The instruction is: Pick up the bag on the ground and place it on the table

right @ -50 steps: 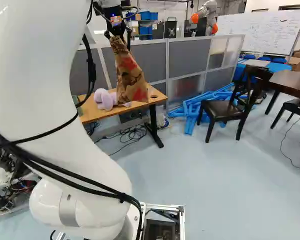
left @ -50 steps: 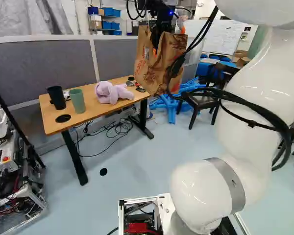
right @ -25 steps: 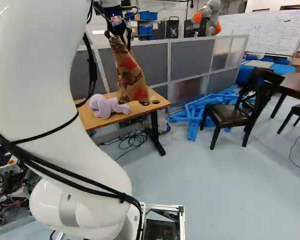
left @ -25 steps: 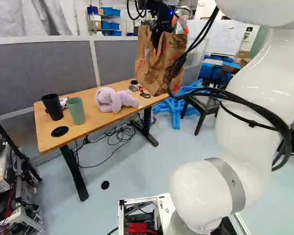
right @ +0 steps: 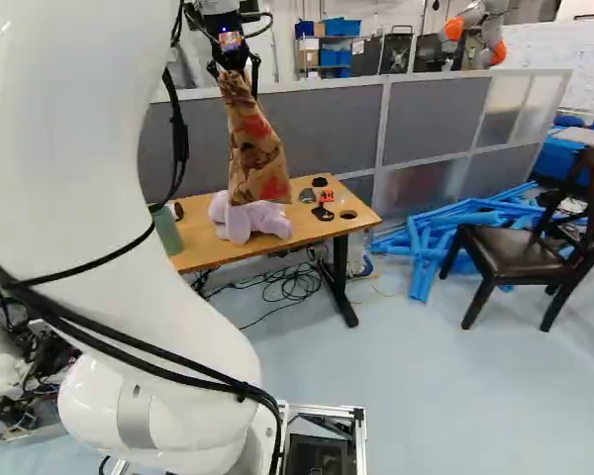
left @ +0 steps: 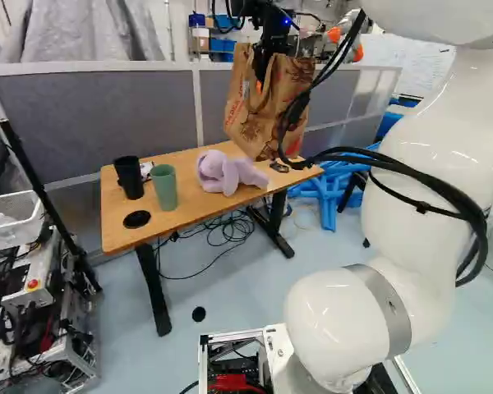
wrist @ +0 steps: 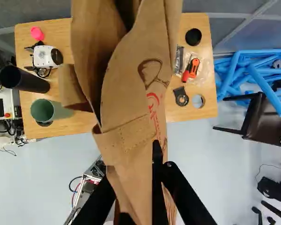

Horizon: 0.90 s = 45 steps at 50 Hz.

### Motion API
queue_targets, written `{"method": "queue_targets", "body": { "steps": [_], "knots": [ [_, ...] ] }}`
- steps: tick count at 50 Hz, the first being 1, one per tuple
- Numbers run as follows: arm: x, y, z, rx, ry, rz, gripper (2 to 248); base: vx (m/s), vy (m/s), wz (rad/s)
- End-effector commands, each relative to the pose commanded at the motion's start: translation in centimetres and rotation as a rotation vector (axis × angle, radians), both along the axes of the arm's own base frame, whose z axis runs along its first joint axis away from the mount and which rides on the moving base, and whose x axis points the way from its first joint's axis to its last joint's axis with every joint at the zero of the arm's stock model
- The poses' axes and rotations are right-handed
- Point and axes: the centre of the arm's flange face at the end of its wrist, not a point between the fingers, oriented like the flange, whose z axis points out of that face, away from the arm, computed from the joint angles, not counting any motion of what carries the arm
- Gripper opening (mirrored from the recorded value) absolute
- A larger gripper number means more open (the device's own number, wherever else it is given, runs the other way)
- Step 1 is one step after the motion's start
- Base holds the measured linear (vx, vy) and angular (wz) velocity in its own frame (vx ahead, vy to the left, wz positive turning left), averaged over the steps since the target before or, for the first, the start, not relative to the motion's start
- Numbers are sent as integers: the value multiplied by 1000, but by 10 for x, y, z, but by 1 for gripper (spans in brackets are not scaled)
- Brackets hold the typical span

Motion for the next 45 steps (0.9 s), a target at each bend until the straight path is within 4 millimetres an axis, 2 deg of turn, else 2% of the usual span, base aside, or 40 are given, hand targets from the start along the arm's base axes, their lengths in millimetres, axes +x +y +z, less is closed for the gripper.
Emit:
{"method": "queue_targets", "body": {
  "steps": [9, 28, 45],
  "knots": [
    [0, 0, 0, 0, 0, 0, 21, 66, 79, 244],
    [0, 0, 0, 0, 0, 0, 21, 9, 5, 22],
    [0, 0, 0, 0, 0, 0, 21, 113, 7, 8]
  ]
}}
